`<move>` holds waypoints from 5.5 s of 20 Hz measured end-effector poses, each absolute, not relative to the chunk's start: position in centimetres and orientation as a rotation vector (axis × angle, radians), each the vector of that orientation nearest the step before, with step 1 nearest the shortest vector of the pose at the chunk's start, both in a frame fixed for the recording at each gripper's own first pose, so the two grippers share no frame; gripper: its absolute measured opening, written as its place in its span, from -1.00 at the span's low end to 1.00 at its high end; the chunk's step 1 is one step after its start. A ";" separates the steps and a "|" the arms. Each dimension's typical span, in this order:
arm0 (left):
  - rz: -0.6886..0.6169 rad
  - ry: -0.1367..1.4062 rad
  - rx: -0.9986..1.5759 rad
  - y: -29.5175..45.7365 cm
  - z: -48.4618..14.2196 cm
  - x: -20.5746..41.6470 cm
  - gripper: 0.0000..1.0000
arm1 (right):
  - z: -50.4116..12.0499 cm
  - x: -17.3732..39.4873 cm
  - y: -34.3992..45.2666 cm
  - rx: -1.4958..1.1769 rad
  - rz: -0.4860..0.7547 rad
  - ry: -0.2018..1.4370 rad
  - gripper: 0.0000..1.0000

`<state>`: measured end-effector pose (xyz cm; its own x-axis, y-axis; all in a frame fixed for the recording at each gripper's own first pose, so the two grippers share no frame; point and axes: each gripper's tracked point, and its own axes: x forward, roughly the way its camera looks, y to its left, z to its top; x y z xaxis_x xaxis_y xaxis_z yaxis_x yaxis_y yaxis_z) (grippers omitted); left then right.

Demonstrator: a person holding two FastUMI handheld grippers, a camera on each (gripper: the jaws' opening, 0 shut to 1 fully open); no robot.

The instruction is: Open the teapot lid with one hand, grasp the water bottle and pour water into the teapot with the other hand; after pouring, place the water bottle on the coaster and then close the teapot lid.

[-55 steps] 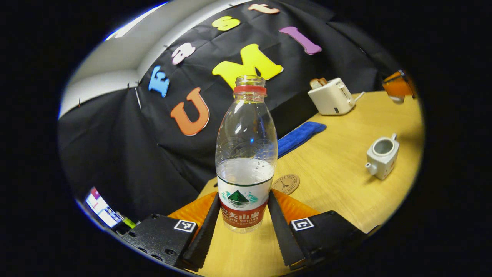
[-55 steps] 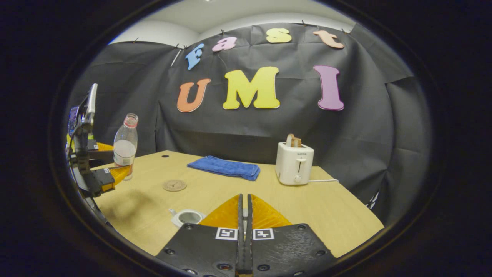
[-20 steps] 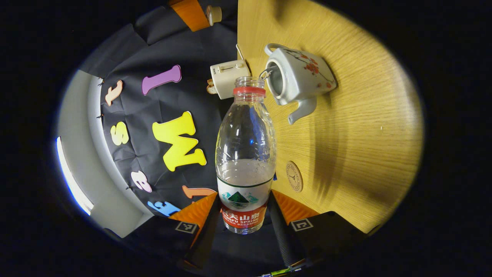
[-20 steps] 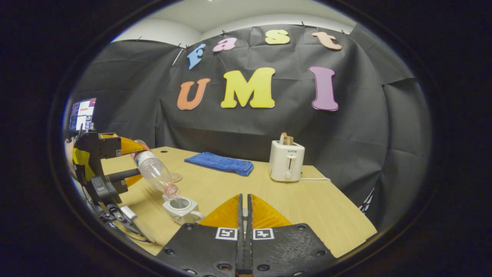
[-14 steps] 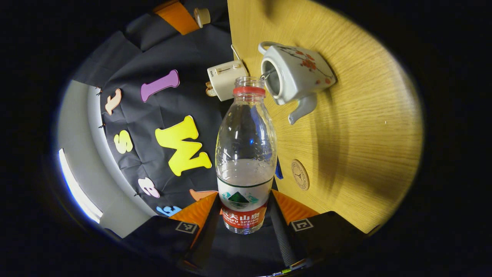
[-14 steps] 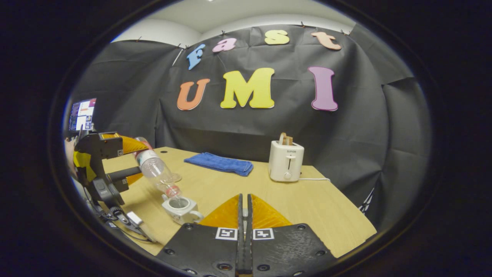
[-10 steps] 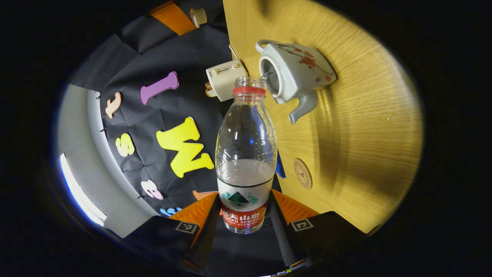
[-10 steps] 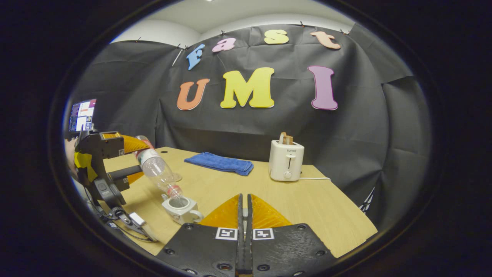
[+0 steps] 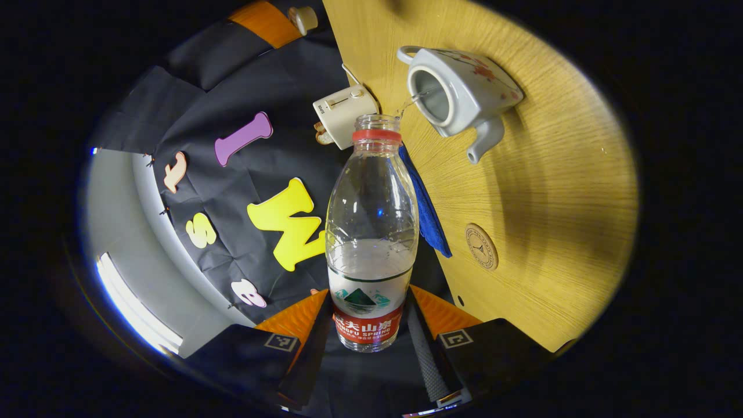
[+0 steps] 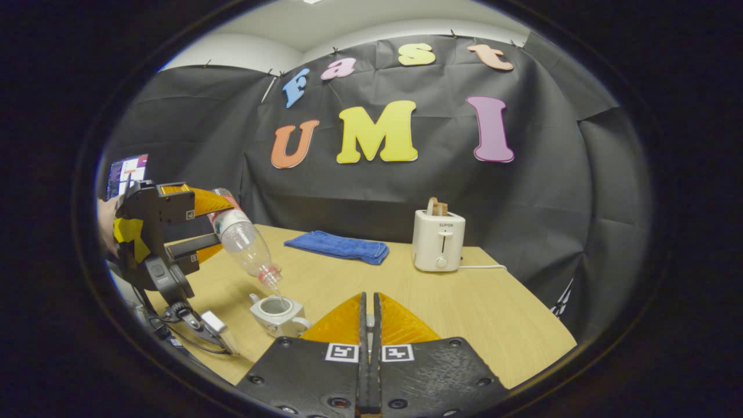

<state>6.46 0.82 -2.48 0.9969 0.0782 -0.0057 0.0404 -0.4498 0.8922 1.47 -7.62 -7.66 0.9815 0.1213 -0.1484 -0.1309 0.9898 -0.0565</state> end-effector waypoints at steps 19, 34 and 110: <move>0.046 0.028 2.051 -0.1 -2.3 6.3 0.45 | -7.4 1.4 -7.4 -0.068 0.130 0.137 -1.00; -0.039 0.273 1.201 3.4 -8.1 5.5 0.46 | -6.1 1.7 -7.0 -0.018 0.134 0.130 -1.00; 0.158 0.320 -0.113 10.6 -12.0 9.6 0.95 | -8.9 5.3 4.8 -0.016 0.360 0.178 -1.00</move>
